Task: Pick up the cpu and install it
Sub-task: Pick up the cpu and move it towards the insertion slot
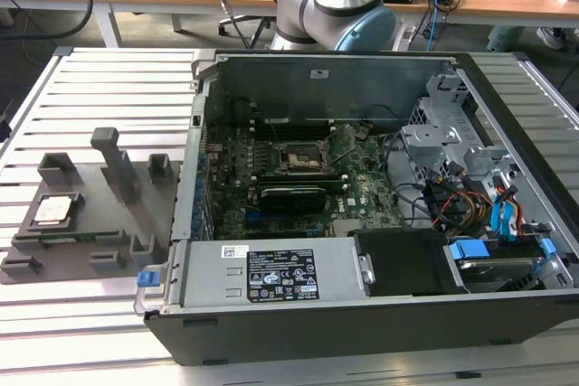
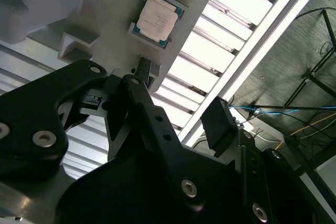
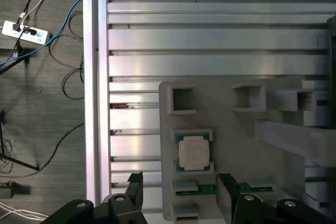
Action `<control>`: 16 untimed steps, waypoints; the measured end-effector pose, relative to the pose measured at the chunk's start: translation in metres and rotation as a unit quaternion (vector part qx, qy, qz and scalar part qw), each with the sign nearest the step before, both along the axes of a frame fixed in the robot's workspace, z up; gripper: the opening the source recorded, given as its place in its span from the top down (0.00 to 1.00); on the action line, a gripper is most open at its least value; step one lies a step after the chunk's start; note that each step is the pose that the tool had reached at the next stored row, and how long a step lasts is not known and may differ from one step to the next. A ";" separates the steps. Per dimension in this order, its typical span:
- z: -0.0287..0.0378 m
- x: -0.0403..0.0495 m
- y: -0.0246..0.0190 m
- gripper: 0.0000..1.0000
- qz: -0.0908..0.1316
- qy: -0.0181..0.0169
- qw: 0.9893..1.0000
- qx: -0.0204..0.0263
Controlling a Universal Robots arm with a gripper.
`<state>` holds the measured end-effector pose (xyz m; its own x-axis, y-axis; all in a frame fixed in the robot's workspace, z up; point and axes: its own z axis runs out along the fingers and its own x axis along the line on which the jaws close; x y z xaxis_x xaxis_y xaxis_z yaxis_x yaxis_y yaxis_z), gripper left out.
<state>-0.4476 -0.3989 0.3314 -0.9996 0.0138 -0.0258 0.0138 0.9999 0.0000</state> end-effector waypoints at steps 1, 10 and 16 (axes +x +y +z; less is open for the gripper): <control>-0.0005 0.0000 0.0000 0.34 0.000 0.000 1.000 0.000; -0.0045 0.0000 0.0000 0.34 0.000 0.000 1.000 0.000; -0.0068 0.0000 0.0000 0.34 0.000 0.000 1.000 0.000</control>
<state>-0.4476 -0.3988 0.3246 -0.9996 0.0138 -0.0257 0.0138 0.9999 -0.0001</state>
